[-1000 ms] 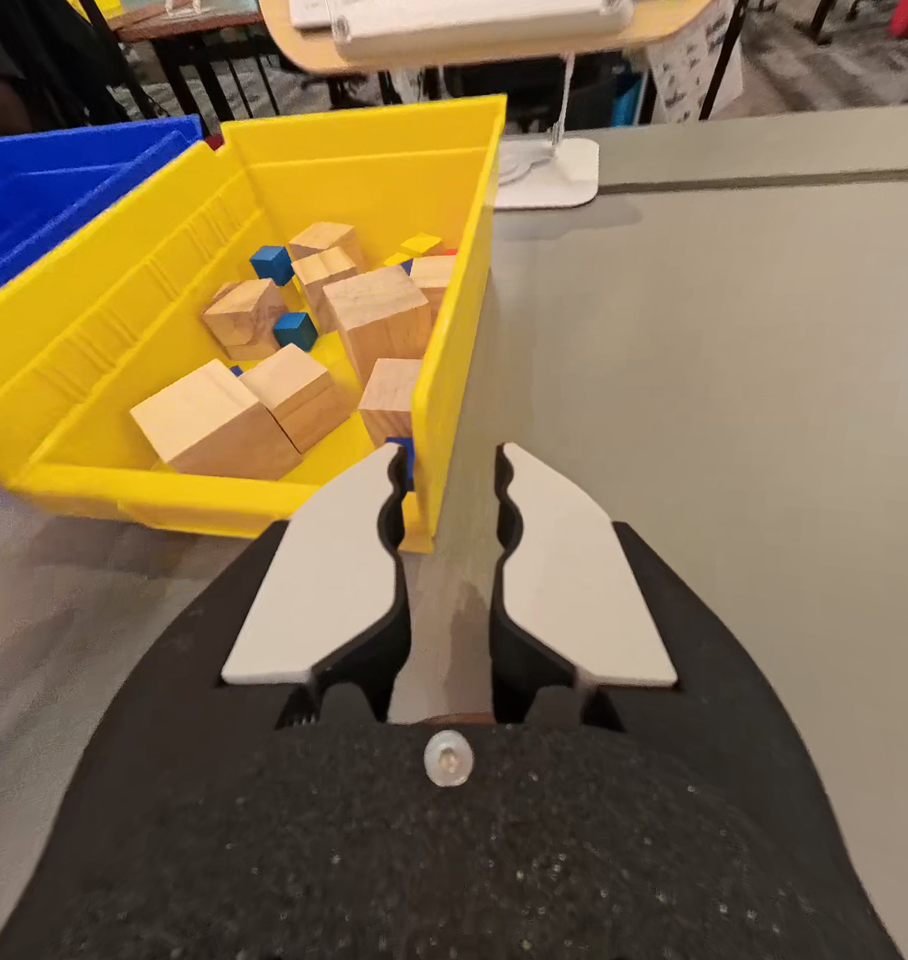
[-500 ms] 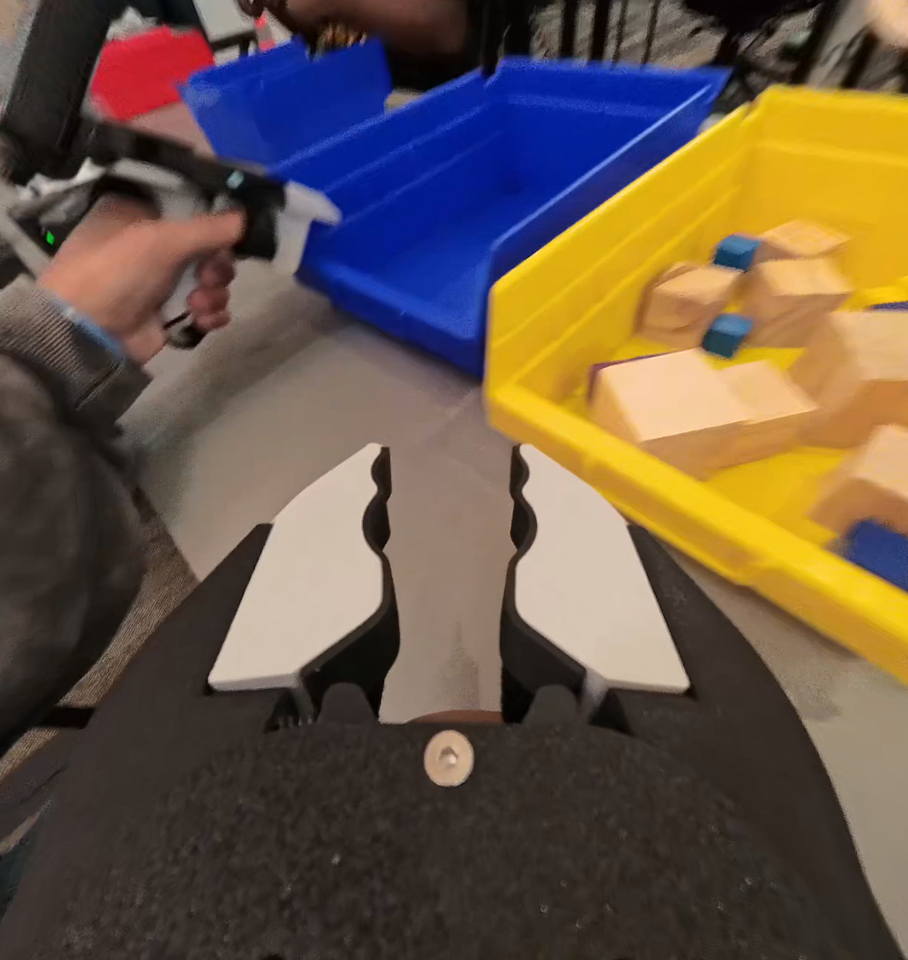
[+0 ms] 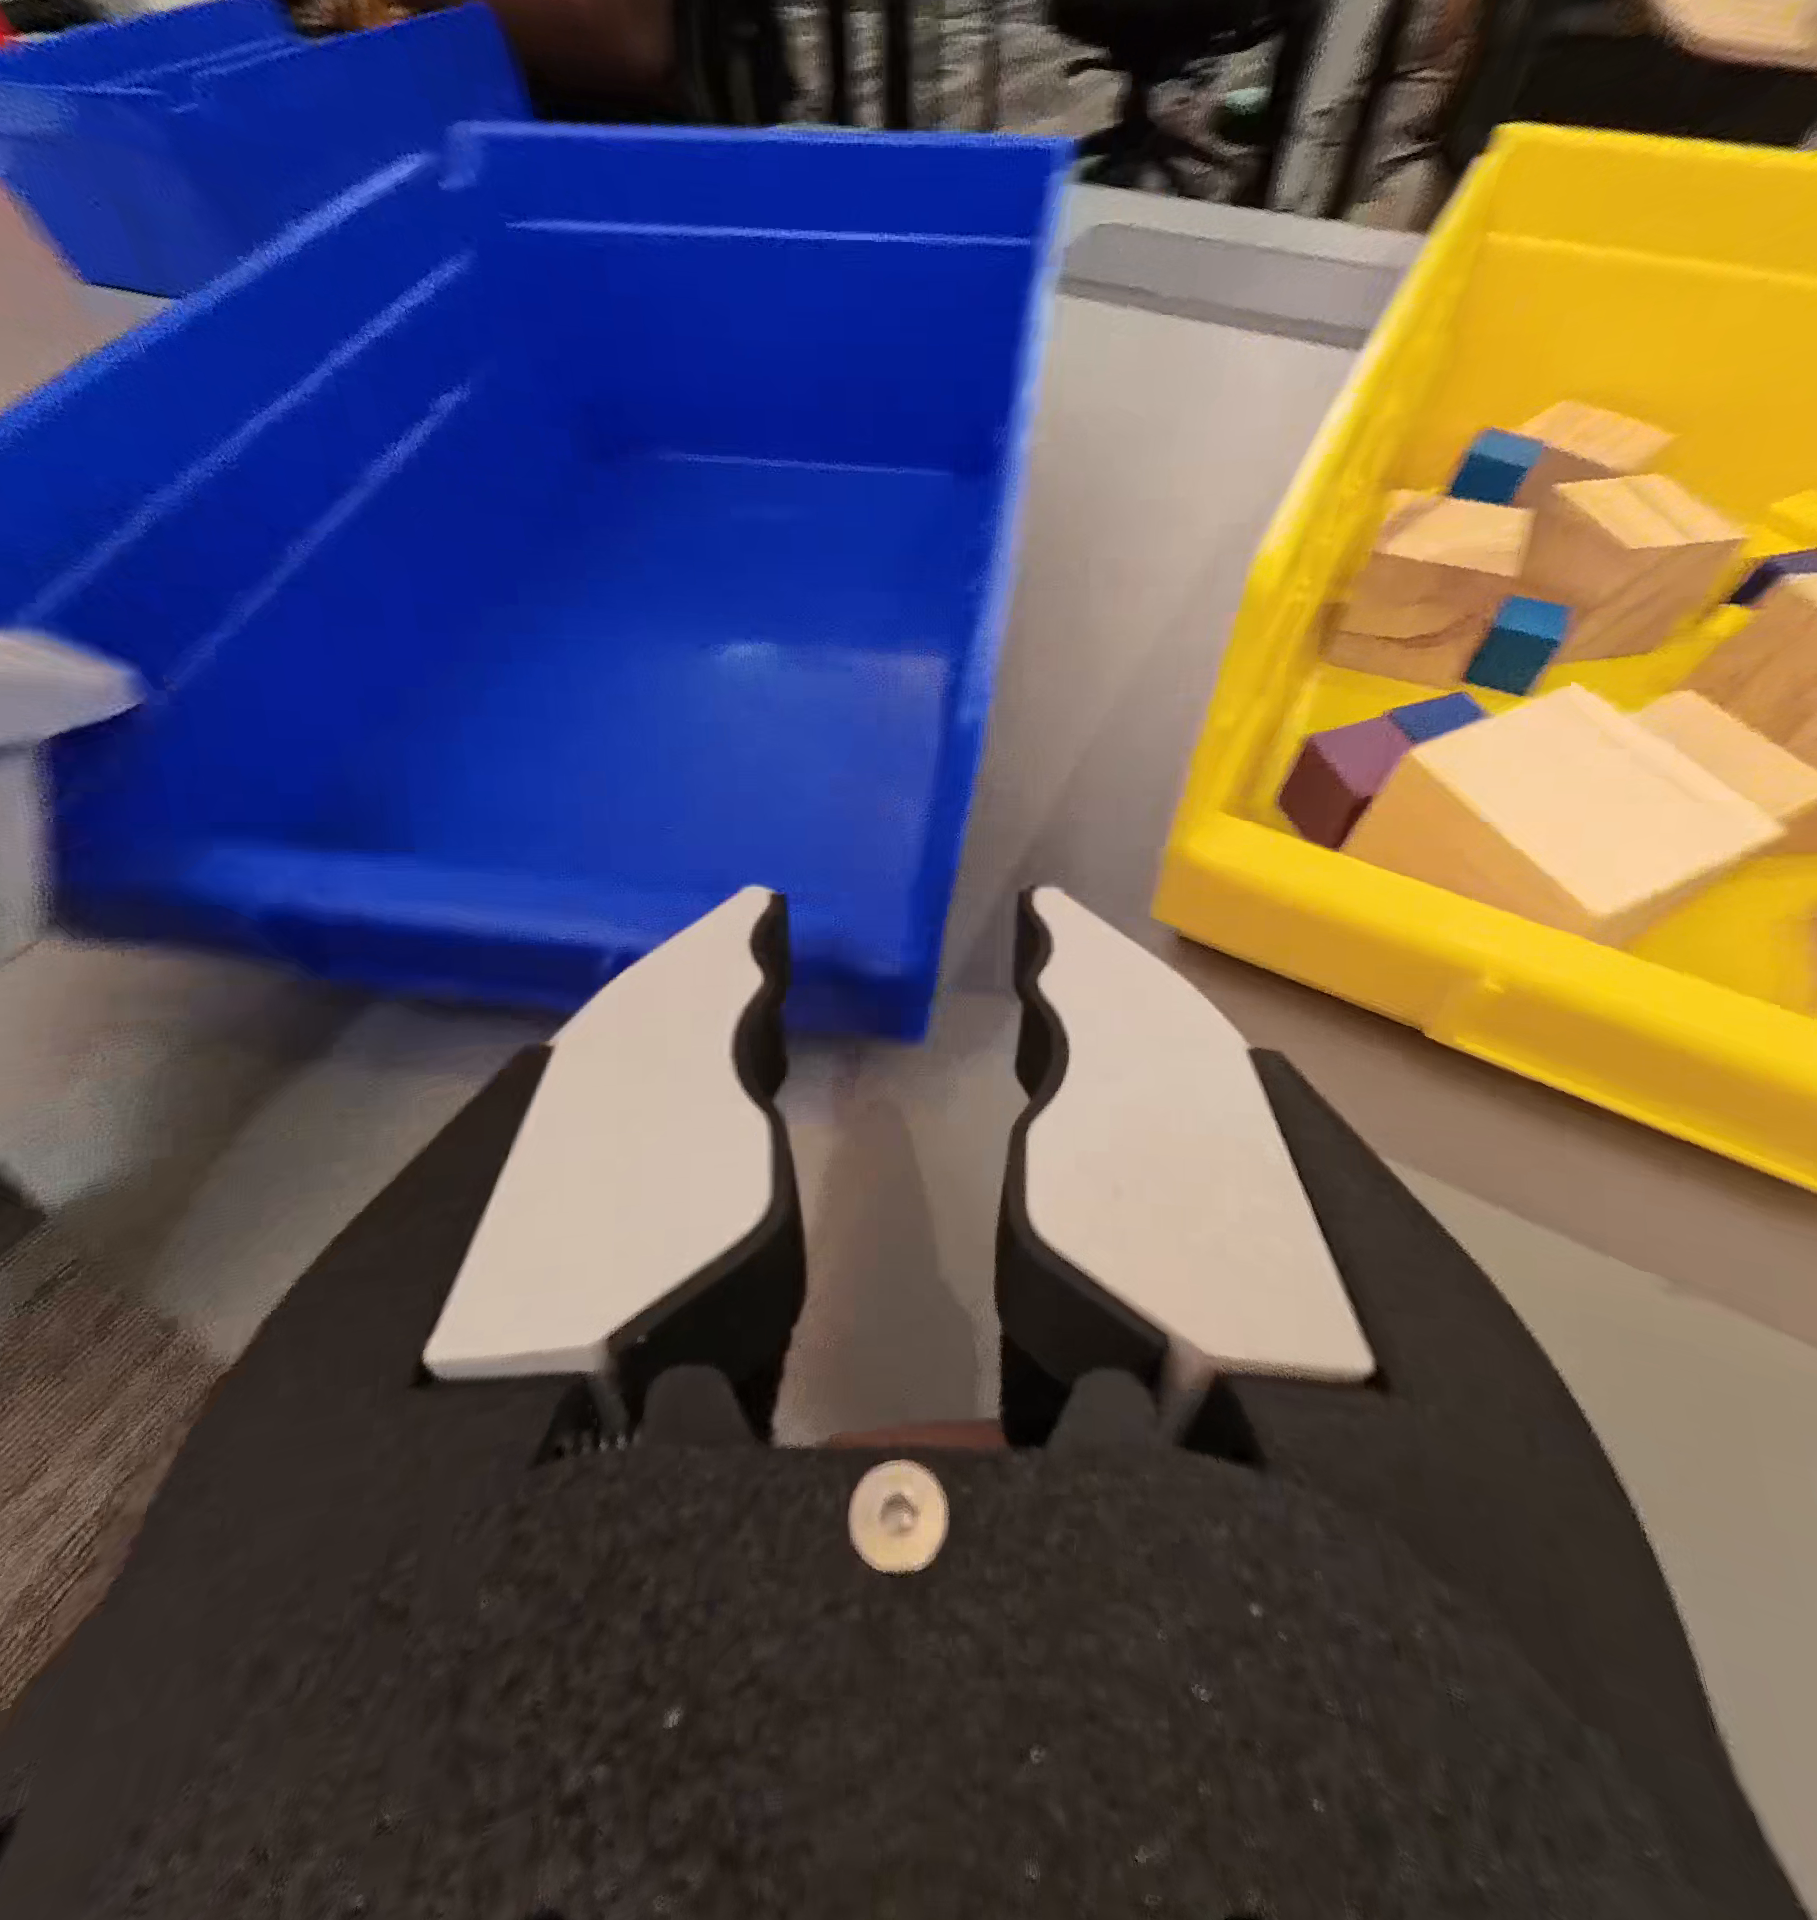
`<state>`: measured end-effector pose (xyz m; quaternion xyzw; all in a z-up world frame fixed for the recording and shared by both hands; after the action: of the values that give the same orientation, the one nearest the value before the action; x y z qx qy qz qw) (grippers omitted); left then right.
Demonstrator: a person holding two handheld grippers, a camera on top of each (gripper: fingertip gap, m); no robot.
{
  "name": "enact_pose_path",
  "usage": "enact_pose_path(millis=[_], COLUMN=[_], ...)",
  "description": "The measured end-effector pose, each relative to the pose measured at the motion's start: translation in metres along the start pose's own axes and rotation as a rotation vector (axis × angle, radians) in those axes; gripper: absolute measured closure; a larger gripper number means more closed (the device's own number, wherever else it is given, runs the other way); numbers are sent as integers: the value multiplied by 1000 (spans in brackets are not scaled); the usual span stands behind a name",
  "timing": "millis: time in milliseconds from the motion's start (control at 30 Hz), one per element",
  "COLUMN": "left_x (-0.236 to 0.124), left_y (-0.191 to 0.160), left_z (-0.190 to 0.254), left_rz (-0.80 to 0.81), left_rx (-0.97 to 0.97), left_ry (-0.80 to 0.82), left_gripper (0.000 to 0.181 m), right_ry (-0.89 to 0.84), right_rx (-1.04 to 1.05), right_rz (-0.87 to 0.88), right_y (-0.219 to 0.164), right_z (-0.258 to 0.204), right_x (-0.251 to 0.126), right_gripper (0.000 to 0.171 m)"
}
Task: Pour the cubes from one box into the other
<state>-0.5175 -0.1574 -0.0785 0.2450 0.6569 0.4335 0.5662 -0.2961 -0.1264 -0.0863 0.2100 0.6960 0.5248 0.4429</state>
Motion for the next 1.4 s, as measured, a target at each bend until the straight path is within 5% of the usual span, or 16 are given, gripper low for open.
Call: enact_pose_path(millis=[133, 200, 333, 633, 800, 967, 1200, 1400], left_x=[-31, -40, -57, -112, -116, -104, -69, -39], left_y=[-19, -26, -29, 35, 83, 93, 34, -11], left_z=[-4, -5, -1, 55, 157, 318, 517, 567], left_rz=[7, 12, 26, 273, 352, 330, 198, 103], left_rx=[-19, -20, -12, 20, 65, 150, 322, 351], left_ry=[21, 34, 67, -9, -174, -357, -429, -453], left_gripper=[177, 176, 177, 177, 177, 177, 177, 177], right_ry=[17, 146, 49, -45, -226, -427, -506, -530], right_rx=[61, 124, 11, -34, -18, 47, 235, 256], right_rz=[-9, -25, -80, 167, 256, 245, 122, 65], right_y=[-2, -1, 5, 71, 104, 100, 1, -45], right_z=[6, 4, -5, 37, 126, 264, 444, 490], right_x=[9, 11, -2, -78, -140, -207, -248, -246], right_gripper=[136, 163, 169, 169, 169, 169, 169, 169])
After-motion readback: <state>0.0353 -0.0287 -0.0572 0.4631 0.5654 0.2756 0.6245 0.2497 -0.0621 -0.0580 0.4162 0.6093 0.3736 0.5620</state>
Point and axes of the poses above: each gripper's, where its closed fingertips meet, x out along the fingers, y out of its top, z = x × y across the jaws, the point moved 10 cm from there along -x, back along the fingers, and after that the axes turned 5 degrees about y, right-handed, at the moved point
